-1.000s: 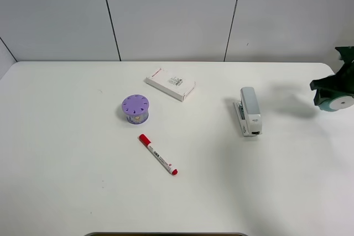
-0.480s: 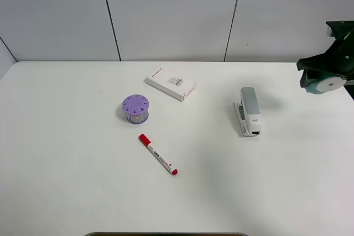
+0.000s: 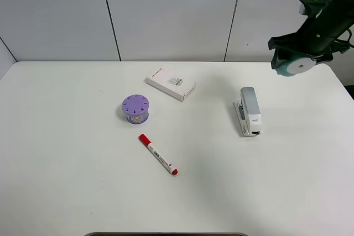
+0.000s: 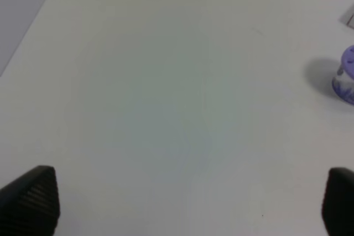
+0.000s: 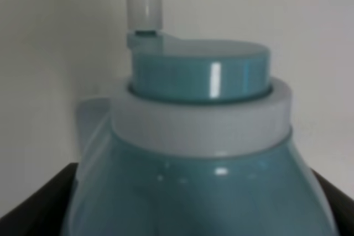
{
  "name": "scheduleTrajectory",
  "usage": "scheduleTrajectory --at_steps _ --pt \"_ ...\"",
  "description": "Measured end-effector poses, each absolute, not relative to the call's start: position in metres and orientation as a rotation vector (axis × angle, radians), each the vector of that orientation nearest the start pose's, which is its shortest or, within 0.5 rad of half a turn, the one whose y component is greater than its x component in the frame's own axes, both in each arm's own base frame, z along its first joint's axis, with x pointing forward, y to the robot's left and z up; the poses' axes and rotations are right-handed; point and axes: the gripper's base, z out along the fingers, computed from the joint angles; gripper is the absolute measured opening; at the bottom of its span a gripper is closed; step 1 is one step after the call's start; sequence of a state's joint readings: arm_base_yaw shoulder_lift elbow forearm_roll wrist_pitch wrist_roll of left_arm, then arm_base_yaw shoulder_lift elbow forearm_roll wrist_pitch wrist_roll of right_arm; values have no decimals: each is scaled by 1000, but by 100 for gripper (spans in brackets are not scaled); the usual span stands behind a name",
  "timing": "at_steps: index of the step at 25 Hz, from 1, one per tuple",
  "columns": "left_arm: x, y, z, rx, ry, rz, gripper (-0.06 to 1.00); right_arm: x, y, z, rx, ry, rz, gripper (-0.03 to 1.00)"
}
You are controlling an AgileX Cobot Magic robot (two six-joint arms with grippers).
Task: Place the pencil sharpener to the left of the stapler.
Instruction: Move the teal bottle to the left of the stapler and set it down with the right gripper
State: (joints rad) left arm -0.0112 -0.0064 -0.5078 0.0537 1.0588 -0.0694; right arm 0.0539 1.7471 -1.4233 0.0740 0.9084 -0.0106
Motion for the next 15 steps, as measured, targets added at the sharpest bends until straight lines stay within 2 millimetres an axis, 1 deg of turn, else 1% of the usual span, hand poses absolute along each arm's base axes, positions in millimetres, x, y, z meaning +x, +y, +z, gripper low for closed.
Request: scheduleTrajectory --at_steps 3,6,12,15 --pt "-7 4 280 -62 2026 13 95 379 46 286 -68 2696 135 68" --pt "-7 4 280 -62 2026 13 95 385 67 286 -107 2719 157 68" --pt "-7 4 280 -62 2026 13 95 399 109 272 -166 2746 199 68" --pt "-7 4 280 -62 2026 13 95 401 124 262 -181 2766 215 68"
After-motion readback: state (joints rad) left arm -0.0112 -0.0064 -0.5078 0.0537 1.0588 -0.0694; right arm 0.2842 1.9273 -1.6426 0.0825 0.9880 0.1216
